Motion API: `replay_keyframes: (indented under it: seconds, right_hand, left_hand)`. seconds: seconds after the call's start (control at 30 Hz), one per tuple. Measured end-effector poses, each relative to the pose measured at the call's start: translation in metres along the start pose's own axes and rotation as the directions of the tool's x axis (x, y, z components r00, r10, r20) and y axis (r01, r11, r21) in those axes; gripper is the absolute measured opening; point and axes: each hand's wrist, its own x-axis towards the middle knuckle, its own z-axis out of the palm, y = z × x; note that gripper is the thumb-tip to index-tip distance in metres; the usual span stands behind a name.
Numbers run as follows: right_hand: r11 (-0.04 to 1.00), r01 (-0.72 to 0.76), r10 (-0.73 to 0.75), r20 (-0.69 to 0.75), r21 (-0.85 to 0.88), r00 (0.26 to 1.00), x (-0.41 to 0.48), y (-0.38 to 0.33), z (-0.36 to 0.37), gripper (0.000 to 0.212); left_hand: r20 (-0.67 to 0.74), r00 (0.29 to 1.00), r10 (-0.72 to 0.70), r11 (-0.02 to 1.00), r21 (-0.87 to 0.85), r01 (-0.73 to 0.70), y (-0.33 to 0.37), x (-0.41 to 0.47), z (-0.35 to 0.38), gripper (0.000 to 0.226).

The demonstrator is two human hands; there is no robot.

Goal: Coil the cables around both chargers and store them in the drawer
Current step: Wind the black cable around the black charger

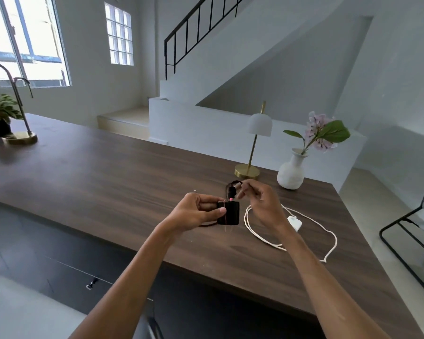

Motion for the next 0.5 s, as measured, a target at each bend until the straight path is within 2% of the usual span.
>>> replay_keyframes:
  seconds: [0.13,0.23,0.37,0.5]
  right_hand:
    - [0.957,-0.075,0.084,-0.02,0.281,0.996,-0.006,-0.017,-0.003,0.024]
    - [0.921,-0.15,0.172,-0.03,0.36,0.985,-0.013,-0.018,0.0,0.019]
    - [0.921,-0.205,0.211,0.021,0.331,0.977,-0.025,-0.015,0.004,0.022]
    - [0.989,-0.125,0.125,0.009,0.077,0.992,-0.04,-0.018,0.003,0.022]
  left_hand:
    - [-0.022,0.998,0.062,0.995,-0.079,-0.063,0.023,-0.003,-0.002,0.038]
    - [-0.103,0.991,0.085,0.982,-0.16,-0.101,0.033,0.0,0.001,0.037]
    - [-0.191,0.977,0.098,0.958,-0.246,-0.144,0.045,0.004,0.01,0.032]
    - [-0.294,0.953,0.079,0.935,-0.309,-0.173,0.056,0.008,0.012,0.029]
